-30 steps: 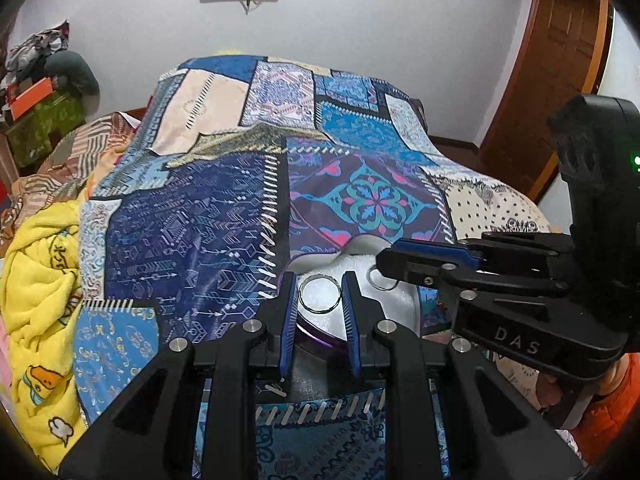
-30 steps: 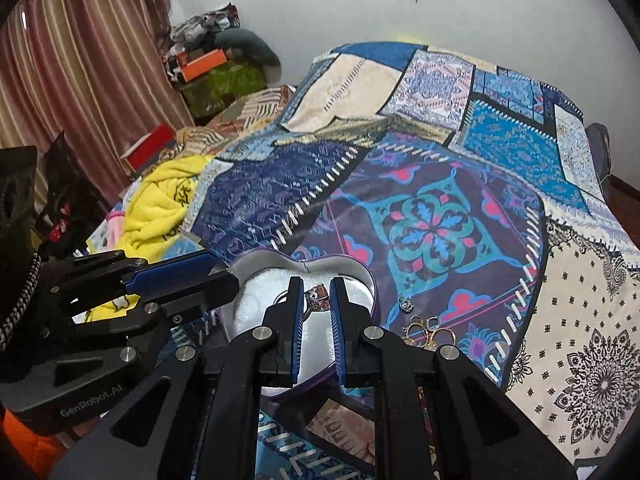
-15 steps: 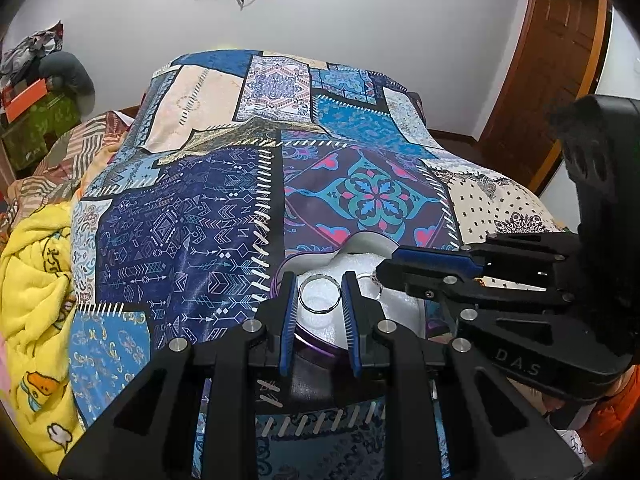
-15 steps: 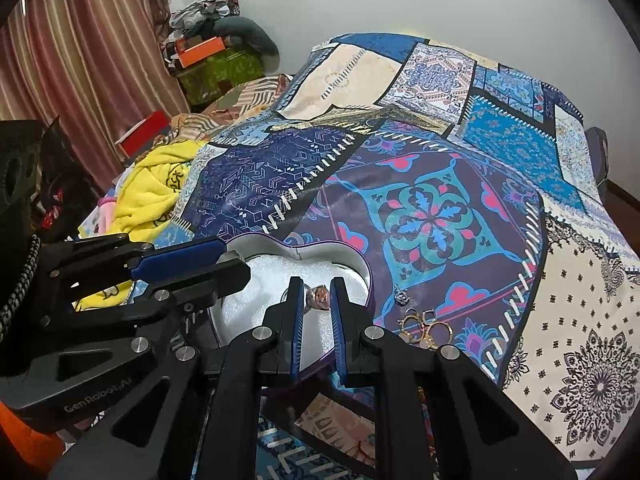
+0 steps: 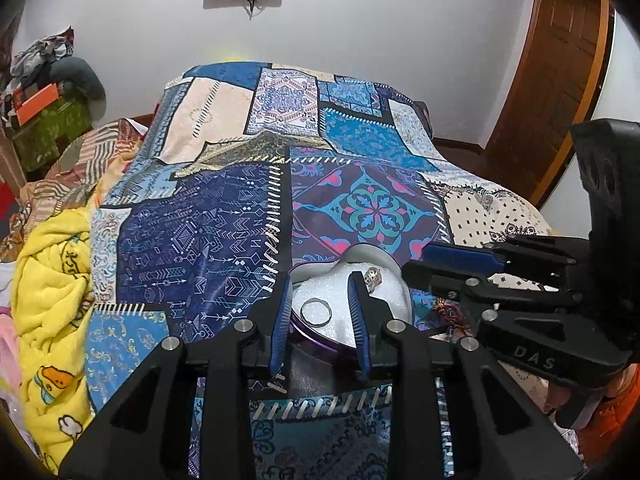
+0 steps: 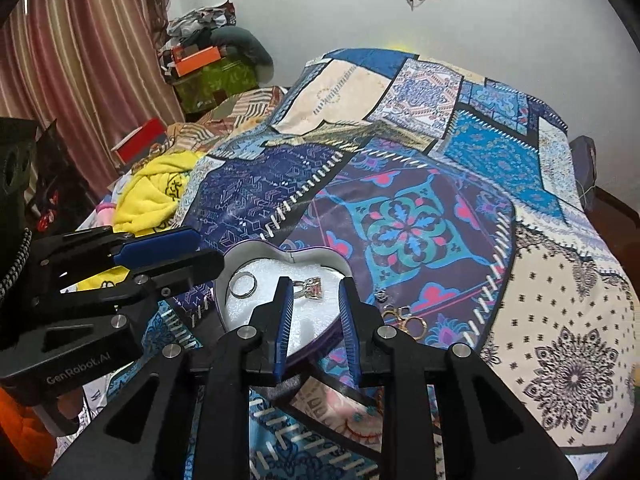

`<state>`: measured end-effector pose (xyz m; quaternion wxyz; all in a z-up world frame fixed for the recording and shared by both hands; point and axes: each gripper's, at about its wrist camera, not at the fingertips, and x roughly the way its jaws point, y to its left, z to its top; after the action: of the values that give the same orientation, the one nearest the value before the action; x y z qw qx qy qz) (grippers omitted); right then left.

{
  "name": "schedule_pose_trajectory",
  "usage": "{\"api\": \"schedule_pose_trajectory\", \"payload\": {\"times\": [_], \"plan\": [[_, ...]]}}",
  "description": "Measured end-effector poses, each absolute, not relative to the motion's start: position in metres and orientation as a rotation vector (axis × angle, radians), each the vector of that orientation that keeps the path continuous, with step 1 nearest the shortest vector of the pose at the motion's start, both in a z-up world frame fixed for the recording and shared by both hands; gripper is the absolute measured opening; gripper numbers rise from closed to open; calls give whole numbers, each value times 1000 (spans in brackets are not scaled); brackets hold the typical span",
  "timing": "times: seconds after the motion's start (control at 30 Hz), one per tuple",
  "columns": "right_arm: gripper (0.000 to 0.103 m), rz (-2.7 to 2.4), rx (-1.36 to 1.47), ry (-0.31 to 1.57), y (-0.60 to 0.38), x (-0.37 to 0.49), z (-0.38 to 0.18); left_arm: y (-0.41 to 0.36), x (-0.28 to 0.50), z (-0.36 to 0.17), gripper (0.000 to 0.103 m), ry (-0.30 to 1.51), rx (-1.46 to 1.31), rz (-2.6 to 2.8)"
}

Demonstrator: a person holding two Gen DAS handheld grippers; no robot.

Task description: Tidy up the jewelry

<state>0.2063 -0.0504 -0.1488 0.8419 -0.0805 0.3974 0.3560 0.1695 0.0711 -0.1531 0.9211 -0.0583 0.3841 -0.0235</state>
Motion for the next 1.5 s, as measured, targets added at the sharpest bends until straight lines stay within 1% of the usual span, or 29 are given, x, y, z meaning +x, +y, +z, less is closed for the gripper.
{"api": "schedule_pose_trajectory", "payload": {"times": [0.17,0.33,0.6,0.7,0.77,0.83,0.9,1.2,1.27,1.33,1.5], "plan": [[21,730,-155,811,-64,199,-136,63,162,-141,29,778,-107,-43],[21,708,-140,786,-80,193,-125,52,154,-131,34,765,-97,-44],[22,654,-105,776,-118,189,-120,27,151,-126,35,779,-108,-75],[24,620,-87,788,-135,191,-123,16,152,-133,35,806,-117,-95],[28,596,-76,797,-148,193,-125,11,154,-139,35,830,-126,-110],[35,569,-65,807,-159,195,-128,5,156,-147,35,858,-138,-122],[37,546,-54,821,-170,196,-134,0,158,-156,35,889,-152,-137],[38,517,-16,923,-191,206,-165,-31,171,-192,35,974,-121,-208],[38,523,-14,939,-190,207,-172,-35,175,-199,33,982,-111,-205],[38,533,-11,952,-189,209,-177,-37,180,-206,24,997,-102,-206],[38,564,-5,986,-180,217,-189,-41,188,-219,23,1012,-82,-200]]}}
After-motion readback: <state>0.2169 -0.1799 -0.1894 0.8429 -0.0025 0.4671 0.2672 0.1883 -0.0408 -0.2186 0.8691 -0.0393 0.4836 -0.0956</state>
